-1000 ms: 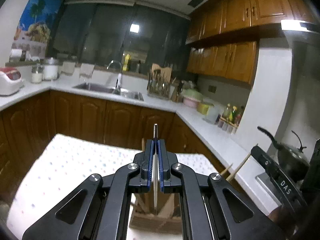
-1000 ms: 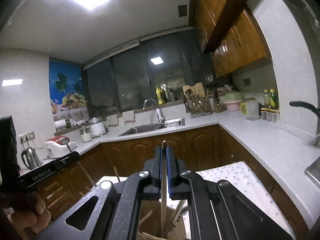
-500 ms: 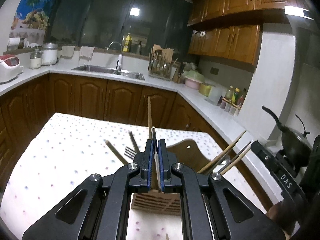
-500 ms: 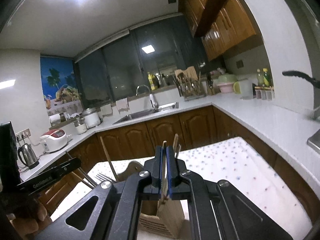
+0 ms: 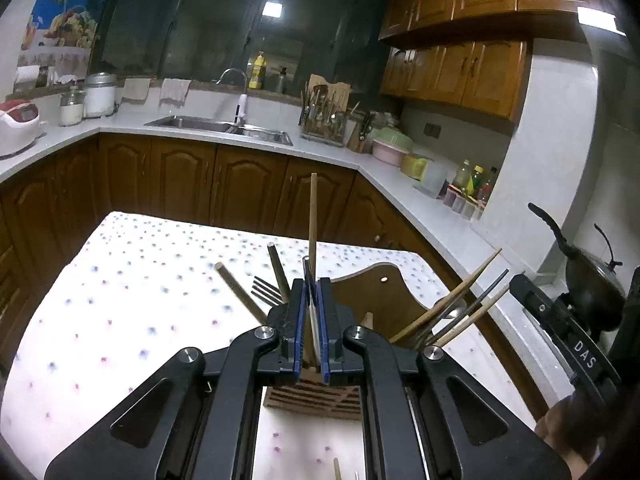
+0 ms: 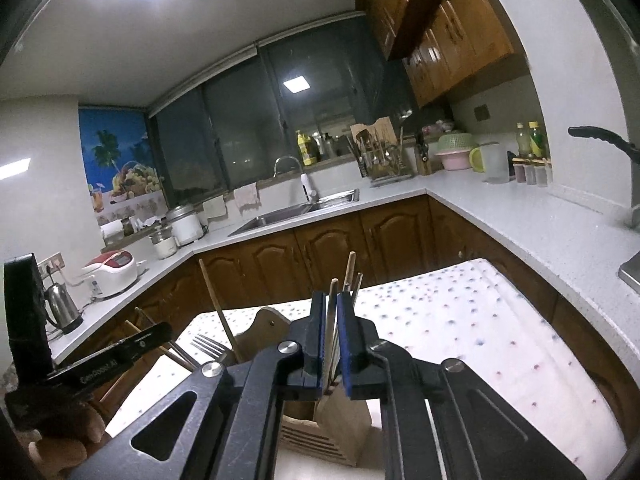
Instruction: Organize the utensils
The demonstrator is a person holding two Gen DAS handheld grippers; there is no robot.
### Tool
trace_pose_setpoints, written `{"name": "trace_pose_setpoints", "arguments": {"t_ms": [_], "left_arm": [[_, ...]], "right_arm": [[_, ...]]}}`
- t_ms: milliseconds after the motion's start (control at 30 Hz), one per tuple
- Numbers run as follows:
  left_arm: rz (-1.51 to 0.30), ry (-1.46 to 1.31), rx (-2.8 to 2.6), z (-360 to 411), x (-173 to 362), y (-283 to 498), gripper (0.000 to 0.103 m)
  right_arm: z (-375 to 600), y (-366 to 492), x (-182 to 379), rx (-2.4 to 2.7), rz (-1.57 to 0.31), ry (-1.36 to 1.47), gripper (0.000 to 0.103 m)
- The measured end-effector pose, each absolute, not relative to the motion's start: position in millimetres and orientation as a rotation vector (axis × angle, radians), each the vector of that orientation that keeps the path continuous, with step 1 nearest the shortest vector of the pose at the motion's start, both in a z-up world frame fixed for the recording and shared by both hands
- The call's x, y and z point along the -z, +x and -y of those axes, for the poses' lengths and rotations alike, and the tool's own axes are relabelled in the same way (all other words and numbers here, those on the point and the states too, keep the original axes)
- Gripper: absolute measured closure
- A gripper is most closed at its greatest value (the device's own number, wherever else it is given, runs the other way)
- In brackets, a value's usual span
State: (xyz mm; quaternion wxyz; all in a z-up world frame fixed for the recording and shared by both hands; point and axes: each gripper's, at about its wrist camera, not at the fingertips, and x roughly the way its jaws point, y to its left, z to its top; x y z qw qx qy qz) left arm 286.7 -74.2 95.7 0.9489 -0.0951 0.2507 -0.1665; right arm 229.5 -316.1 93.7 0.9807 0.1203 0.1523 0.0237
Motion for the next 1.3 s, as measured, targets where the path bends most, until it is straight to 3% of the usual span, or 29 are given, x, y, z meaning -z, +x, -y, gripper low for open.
{"name": "trace_pose_setpoints", "arguments": {"t_ms": [67, 100, 167, 267, 400, 600, 933, 1300], "left_arm": [[-0.504, -0.205, 0.346, 71.7, -96.5, 284.0, 0.089], [-0.499, -0.206, 0.341, 70.8, -97.4, 281.3, 0.085], [-0.492, -0.21, 0.342, 68.6, -98.5, 276.7, 0.08], [-0.46, -0.229, 0.327, 61.4, -101.5, 263.1, 0.067], [-0.411, -0.263, 0.31, 50.5, -104.1, 240.3, 0.051], [-0.416, -0.294, 0.271, 32.5, -90.3, 211.7, 0.032], [-0.494, -0.328, 0.224, 12.6, -58.6, 179.2, 0.022], [-0.504, -0.335, 0.165, -1.7, -51.3, 142.1, 0.018]], "right_arm": [[317.4, 229.0, -93.9, -0.046, -0.31, 0.249, 0.088], [316.7, 228.6, -94.4, -0.05, -0.311, 0.253, 0.073], [317.2, 224.6, -96.3, -0.056, -0.3, 0.257, 0.054], [317.0, 216.9, -99.6, -0.053, -0.281, 0.254, 0.052], [320.2, 207.1, -99.5, -0.061, -0.273, 0.278, 0.031], [317.6, 186.8, -91.9, -0.068, -0.272, 0.274, 0.018], [308.0, 150.6, -68.9, -0.098, -0.321, 0.303, 0.006], [299.5, 116.3, -50.9, -0.097, -0.349, 0.34, 0.004]]}}
